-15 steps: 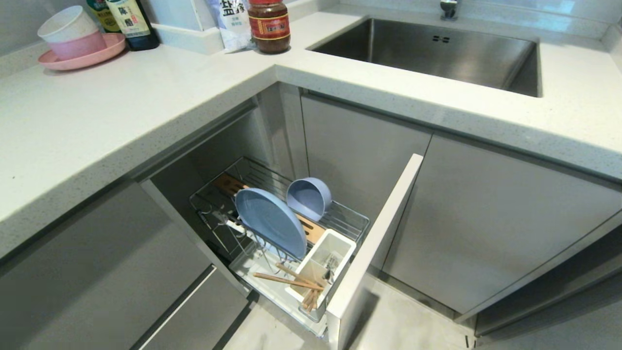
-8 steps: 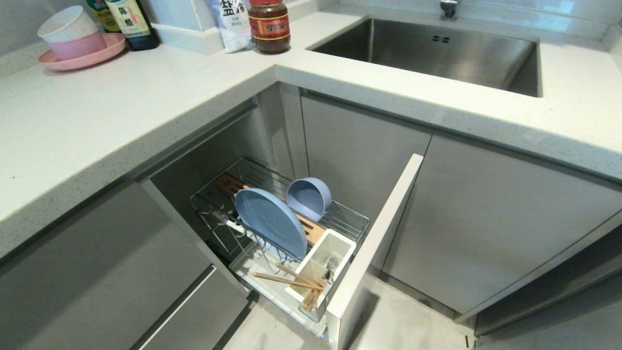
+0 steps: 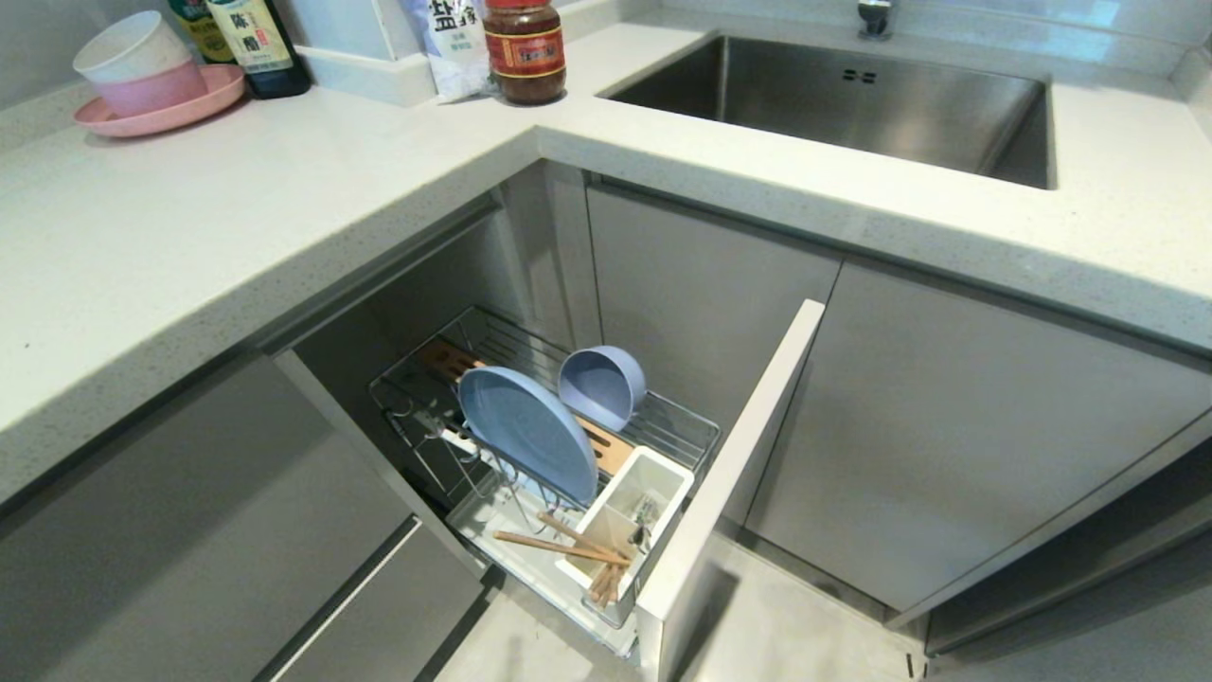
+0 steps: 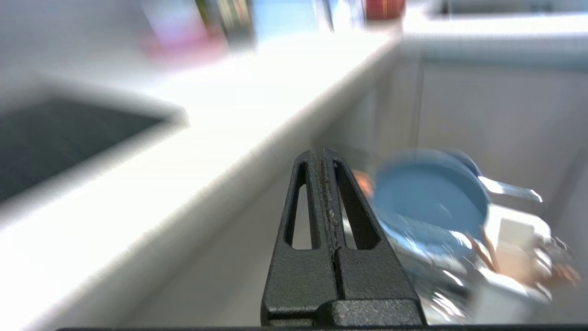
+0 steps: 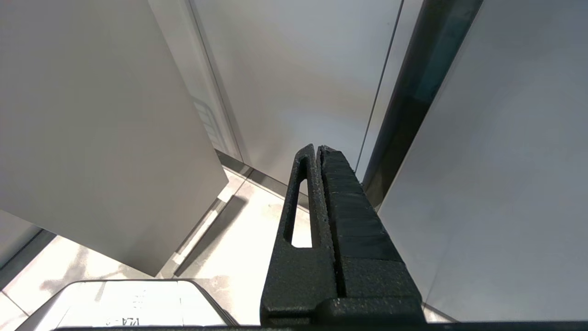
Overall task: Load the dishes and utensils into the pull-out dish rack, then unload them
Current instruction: Take the plate out of the cupboard
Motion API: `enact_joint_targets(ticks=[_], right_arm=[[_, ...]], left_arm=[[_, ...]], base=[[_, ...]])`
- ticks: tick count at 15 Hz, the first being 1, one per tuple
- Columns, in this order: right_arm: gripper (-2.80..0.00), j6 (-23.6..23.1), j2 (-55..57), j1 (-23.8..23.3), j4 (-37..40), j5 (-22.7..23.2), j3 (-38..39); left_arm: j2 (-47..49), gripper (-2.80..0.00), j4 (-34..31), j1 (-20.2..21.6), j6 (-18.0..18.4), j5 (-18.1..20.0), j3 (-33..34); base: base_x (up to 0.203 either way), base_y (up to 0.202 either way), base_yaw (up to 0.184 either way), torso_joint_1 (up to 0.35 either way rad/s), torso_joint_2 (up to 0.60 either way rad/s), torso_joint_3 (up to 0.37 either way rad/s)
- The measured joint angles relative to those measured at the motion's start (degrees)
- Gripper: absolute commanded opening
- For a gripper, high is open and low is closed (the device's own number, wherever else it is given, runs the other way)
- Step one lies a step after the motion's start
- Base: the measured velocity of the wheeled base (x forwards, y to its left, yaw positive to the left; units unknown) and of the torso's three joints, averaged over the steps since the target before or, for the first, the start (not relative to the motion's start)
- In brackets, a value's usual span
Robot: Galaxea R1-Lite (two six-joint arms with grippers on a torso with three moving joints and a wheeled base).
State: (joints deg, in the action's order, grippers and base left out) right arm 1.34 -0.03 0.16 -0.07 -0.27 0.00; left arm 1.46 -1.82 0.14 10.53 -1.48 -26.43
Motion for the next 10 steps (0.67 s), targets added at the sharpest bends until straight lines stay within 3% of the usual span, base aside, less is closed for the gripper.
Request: enact_joint_targets(ticks=[3, 5, 8, 10], right_arm=[[-2.8, 0.0, 0.0, 0.0, 0.0, 0.0, 0.0], [-2.8, 0.0, 0.0, 0.0, 0.0, 0.0, 0.0], [-2.8, 0.0, 0.0, 0.0, 0.0, 0.0, 0.0], [-2.8, 0.0, 0.0, 0.0, 0.0, 0.0, 0.0]], left_arm=[[7.9, -2.8, -0.8, 0.0, 1.0, -0.1, -13.1], [17.9, -2.8, -0.9, 0.0, -1.8, -0.8, -25.1], [34.3, -2.8, -1.6, 0.0, -10.0, -4.5, -40.8], [43.0, -2.8, -4.0, -2.3, -18.5, -7.2, -46.1]], base=[[0.0, 0.0, 0.0, 0.0, 0.0, 0.0], [0.0, 0.0, 0.0, 0.0, 0.0, 0.0], [0.0, 0.0, 0.0, 0.0, 0.0, 0.0], [0.0, 0.0, 0.0, 0.0, 0.0, 0.0]])
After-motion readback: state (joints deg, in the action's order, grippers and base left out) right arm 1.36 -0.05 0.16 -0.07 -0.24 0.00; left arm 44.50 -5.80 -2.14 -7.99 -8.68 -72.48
